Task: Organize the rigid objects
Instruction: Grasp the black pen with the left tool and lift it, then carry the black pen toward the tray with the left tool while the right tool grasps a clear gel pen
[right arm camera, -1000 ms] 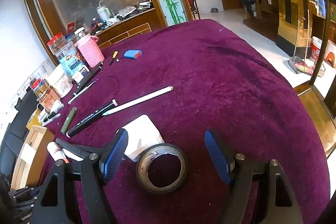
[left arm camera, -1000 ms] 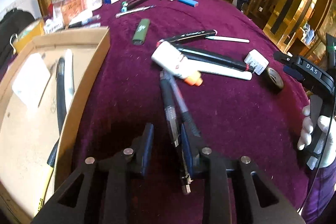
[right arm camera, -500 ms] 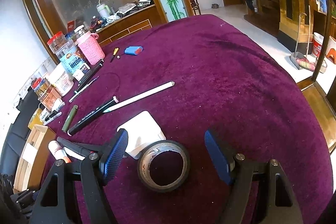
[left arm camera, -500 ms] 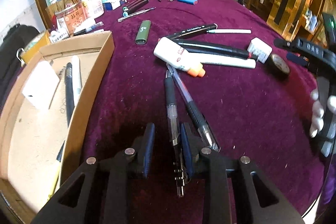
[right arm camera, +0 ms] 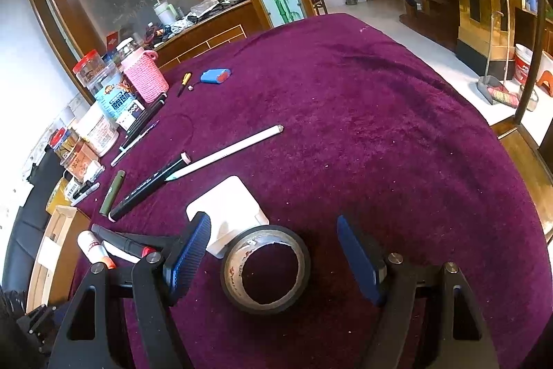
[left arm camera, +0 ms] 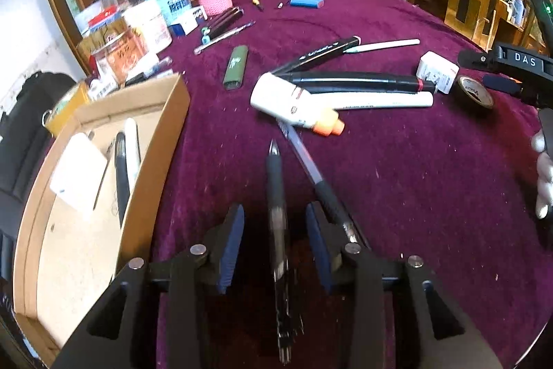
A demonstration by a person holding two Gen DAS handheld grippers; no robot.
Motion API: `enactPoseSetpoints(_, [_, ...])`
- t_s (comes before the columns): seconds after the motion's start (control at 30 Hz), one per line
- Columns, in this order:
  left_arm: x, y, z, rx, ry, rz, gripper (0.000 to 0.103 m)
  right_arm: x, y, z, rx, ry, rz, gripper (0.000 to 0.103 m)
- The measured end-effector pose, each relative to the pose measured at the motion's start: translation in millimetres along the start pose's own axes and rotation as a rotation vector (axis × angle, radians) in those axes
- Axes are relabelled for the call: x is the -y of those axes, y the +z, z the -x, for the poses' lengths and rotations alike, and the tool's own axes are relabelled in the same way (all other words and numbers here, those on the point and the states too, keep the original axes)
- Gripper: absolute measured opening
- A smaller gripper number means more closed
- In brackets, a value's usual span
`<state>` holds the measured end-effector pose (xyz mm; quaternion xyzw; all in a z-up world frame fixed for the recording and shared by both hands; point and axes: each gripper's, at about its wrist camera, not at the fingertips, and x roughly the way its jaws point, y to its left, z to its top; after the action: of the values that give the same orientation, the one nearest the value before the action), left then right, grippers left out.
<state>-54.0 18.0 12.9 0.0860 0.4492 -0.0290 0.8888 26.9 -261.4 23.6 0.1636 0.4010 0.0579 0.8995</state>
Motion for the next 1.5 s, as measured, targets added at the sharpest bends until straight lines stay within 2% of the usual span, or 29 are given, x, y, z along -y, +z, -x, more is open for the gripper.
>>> enactPoseSetpoints(0.03, [-1, 0, 0, 0.001, -0.021, 0.004, 0.024, 1, 0, 0, -0.001, -0.001, -0.003, 0.079])
enactPoseSetpoints(0.07, [-4, -1, 0, 0.004, -0.078, 0.007, 0.011, 1, 0, 0, -0.001, -0.003, -0.006, 0.079])
enactPoseSetpoints(0.27, [-23, -8, 9, -0.005, -0.184, 0.122, 0.01, 2, 0, -2, -0.004, -0.009, -0.006, 0.079])
enactPoseSetpoints(0.5, [-52, -24, 67, 0.117, -0.291, 0.209, 0.01, 4, 0, -5, -0.001, -0.016, -0.002, 0.079])
enactPoseSetpoints(0.7, [-86, -45, 104, 0.173, -0.307, 0.268, 0.01, 2, 0, -3, 0.018, -0.023, 0.004, 0.078])
enactPoseSetpoints(0.73, [-94, -49, 107, 0.177, -0.301, 0.282, 0.01, -3, 0, -1, 0.006, -0.04, 0.026, 0.075])
enactPoseSetpoints(0.77, [-100, -52, 110, 0.18, -0.298, 0.294, 0.01, -12, -2, 2, -0.01, -0.038, 0.052, 0.066])
enactPoseSetpoints(0.8, [-109, -57, 113, 0.186, -0.297, 0.313, 0.01, -21, -4, 8, -0.026, -0.01, 0.07, 0.064])
enactPoseSetpoints(0.83, [-117, -61, 116, 0.191, -0.296, 0.33, 0.011, -36, -10, 17, -0.042, 0.048, 0.089, 0.064])
enactPoseSetpoints(0.93, [-132, -73, 122, 0.207, -0.308, 0.358, 0.011, -81, -29, 33, -0.082, 0.137, 0.175, 0.064])
enactPoseSetpoints(1.0, [-139, -79, 124, 0.22, -0.316, 0.367, 0.011, -118, -48, 31, -0.137, 0.195, 0.246, 0.065])
enactPoseSetpoints(1.07, [-145, -84, 124, 0.225, -0.324, 0.382, 0.011, -149, -63, 19, -0.192, 0.213, 0.302, 0.065])
enactPoseSetpoints(1.2, [-161, -96, 126, 0.234, -0.332, 0.412, 0.011, -192, -81, -11, -0.239, 0.185, 0.364, 0.065])
enactPoseSetpoints(1.3, [-173, -104, 126, 0.238, -0.332, 0.435, 0.011, -209, -90, -30, -0.243, 0.12, 0.404, 0.064])
enactPoseSetpoints(1.37, [-179, -109, 125, 0.238, -0.336, 0.449, 0.011, -216, -93, -34, -0.213, 0.082, 0.437, 0.062])
enactPoseSetpoints(1.4, [-180, -110, 124, 0.237, -0.338, 0.454, 0.011, -219, -95, -34, -0.202, 0.059, 0.455, 0.052])
enactPoseSetpoints(1.47, [-183, -112, 121, 0.234, -0.343, 0.462, 0.011, -225, -98, -35, -0.175, -0.007, 0.507, 0.041])
enactPoseSetpoints(1.5, [-183, -113, 120, 0.232, -0.347, 0.466, 0.011, -226, -98, -33, -0.173, 0.002, 0.512, 0.032])
